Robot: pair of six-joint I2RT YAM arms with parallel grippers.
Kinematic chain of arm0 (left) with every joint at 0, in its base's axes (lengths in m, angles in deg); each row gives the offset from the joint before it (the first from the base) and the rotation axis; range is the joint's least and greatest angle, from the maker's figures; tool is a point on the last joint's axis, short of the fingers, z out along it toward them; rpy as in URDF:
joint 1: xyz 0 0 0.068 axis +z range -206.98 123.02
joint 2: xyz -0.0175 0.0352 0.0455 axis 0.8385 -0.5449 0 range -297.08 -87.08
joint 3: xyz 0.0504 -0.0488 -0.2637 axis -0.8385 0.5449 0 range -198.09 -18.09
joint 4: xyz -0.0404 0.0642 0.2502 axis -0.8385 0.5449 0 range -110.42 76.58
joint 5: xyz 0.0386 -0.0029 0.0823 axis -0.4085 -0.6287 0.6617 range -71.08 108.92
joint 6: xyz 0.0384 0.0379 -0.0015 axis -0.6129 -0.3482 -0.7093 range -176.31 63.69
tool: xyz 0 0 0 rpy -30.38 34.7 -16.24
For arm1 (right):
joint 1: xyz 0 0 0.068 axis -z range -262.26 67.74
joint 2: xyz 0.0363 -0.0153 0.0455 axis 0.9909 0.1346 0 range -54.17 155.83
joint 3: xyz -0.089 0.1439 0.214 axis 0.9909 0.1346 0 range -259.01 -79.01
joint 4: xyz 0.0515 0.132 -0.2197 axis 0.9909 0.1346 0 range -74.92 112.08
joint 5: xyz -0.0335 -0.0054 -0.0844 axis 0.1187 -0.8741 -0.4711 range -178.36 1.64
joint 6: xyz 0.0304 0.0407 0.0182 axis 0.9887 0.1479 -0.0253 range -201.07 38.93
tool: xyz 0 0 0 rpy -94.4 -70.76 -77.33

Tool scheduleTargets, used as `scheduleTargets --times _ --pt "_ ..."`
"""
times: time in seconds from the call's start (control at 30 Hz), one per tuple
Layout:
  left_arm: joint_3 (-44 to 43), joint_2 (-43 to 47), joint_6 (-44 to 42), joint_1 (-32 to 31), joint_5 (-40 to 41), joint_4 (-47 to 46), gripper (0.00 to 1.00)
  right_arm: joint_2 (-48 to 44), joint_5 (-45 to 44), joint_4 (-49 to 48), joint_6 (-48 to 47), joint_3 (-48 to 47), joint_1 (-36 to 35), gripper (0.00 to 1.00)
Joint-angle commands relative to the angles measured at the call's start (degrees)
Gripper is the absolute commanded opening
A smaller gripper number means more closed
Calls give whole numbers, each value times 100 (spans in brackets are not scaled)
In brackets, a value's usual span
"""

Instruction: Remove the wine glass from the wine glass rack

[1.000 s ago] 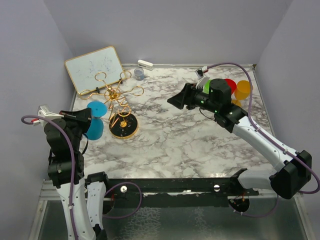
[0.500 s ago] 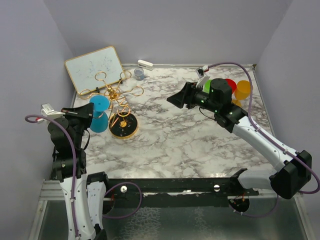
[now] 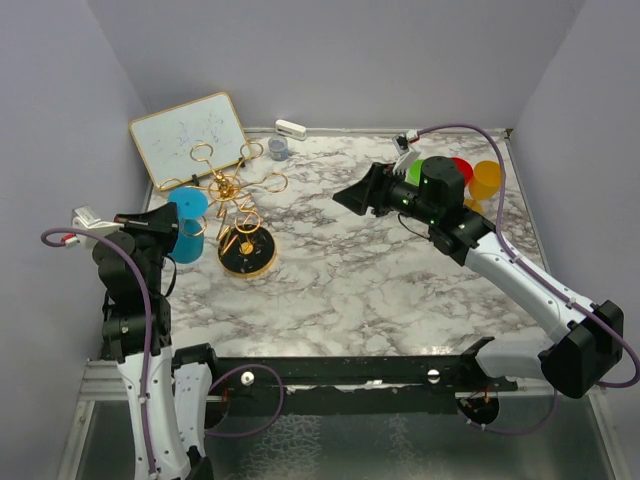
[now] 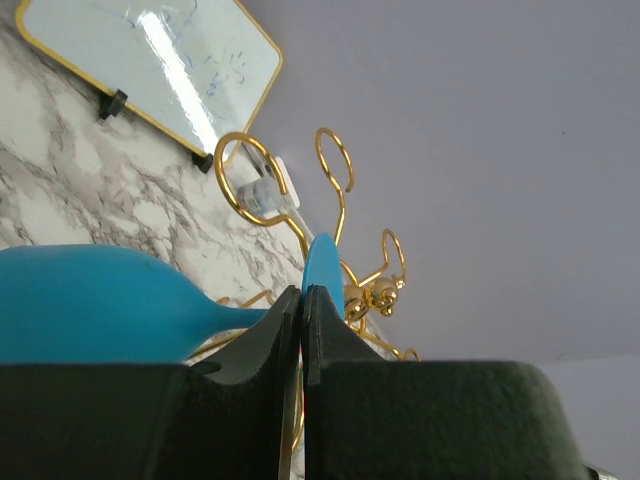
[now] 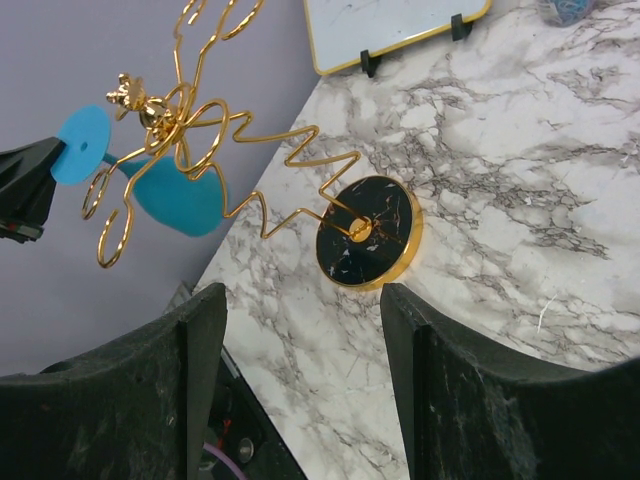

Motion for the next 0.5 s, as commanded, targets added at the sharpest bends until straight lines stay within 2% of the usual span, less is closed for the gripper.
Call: scheduleTargets --times 0.0,0.2,0.47 --pt "-359 13 -477 -33 738 -24 0 -130 125 -189 56 -3 -14 63" --pt "-756 -84 -803 -37 969 49 0 -160 79 -13 -45 -98 -10 63" --pt "-2176 -740 -1449 -60 842 -186 0 -59 300 516 -576 -619 -15 62"
